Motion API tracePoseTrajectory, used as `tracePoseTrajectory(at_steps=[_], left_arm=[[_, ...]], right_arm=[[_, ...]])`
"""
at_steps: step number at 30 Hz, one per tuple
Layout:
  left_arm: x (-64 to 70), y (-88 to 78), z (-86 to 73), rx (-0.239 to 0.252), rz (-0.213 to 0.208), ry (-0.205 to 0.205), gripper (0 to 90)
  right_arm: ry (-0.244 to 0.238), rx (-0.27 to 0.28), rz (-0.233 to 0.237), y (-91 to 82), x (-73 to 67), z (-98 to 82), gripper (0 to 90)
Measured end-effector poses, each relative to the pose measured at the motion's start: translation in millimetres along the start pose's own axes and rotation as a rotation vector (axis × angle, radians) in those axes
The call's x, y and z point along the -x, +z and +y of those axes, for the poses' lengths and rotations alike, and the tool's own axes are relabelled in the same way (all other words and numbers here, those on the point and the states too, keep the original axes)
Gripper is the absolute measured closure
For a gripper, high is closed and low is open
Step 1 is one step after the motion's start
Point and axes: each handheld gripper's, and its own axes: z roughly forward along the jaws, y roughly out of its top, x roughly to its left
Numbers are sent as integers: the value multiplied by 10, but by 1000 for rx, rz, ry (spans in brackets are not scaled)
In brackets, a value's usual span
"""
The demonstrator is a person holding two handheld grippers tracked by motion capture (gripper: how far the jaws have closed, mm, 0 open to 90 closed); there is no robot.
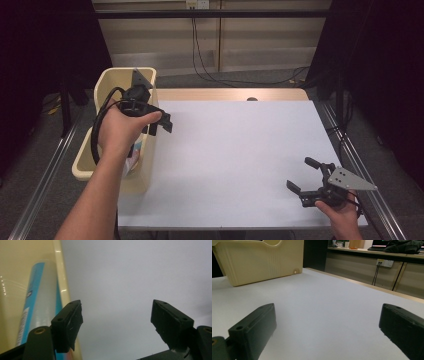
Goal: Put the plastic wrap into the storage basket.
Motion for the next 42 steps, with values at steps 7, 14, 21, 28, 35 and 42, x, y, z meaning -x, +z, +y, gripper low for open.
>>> tracePoseTrajectory(at_steps=[7,14,21,28,35,42], left_arm=[[147,91,17,-8,-30,24,229],[267,218,10,-13,-52,54,189],[392,393,-27,-26,-58,99,155],[462,564,-58,-26,-54,113,143],[490,744,-111,-47,-58,128,135],[481,899,-172,-50,-61,128,148]], right_arm=[[0,2,6,5,-5,1,7],[3,3,6,6,-2,1,6],[-3,3,8,11,-2,-1,7],[-2,3,7,4,1,0,6],[-2,3,8,4,1,0,6],[2,3,9,7,-2,-1,6]])
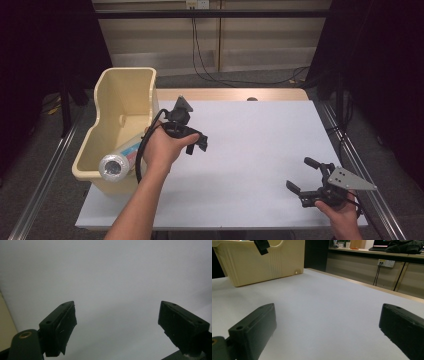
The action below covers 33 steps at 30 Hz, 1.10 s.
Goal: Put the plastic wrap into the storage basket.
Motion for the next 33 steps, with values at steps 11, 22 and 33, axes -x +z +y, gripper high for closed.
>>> tracePoseTrajectory(at_steps=[11,22,33], left_arm=[[-22,214,-110,24,-11,5,138],[-32,435,-346,162,-42,71,141],[-35,693,-639,384,-11,174,136]], right_arm=[[-3,2,-1,-4,2,2,6],[-7,-3,1,-4,0,0,6],[-10,-5,4,11,-8,-4,6]])
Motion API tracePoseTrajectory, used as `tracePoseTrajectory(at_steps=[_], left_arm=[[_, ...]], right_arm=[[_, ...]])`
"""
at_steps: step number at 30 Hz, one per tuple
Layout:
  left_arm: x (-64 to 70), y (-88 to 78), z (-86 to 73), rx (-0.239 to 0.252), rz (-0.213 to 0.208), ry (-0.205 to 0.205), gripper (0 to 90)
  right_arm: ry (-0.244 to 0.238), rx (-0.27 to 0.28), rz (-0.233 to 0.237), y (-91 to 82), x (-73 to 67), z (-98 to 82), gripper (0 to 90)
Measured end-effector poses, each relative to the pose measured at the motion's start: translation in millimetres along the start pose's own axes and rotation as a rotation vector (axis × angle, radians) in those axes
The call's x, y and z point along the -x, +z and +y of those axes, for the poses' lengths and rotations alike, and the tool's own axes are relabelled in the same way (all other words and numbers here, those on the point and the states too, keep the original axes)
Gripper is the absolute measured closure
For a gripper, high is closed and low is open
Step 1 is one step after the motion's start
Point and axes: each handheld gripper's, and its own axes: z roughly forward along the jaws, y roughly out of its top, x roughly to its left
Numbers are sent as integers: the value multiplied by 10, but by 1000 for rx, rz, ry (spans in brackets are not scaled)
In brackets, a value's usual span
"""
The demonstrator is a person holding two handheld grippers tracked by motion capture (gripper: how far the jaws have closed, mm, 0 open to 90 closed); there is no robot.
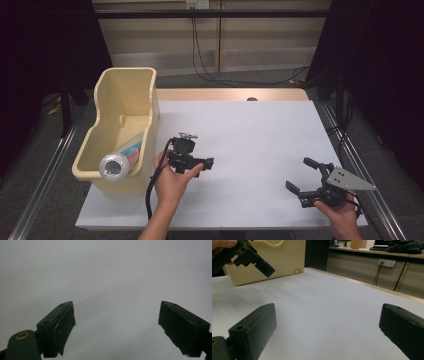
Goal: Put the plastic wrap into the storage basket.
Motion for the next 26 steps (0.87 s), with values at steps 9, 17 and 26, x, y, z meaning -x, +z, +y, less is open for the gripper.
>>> tracePoseTrajectory(at_steps=[9,17,26], left_arm=[[39,-13,-220,197,50,114,136],[39,-60,-349,300,60,150,132],[-23,-110,-368,348,66,138,127]], right_arm=[[-5,0,0,6,-2,-2,6],[-11,-2,4,28,-11,-5,6],[-10,-11,5,39,-24,-14,5]])
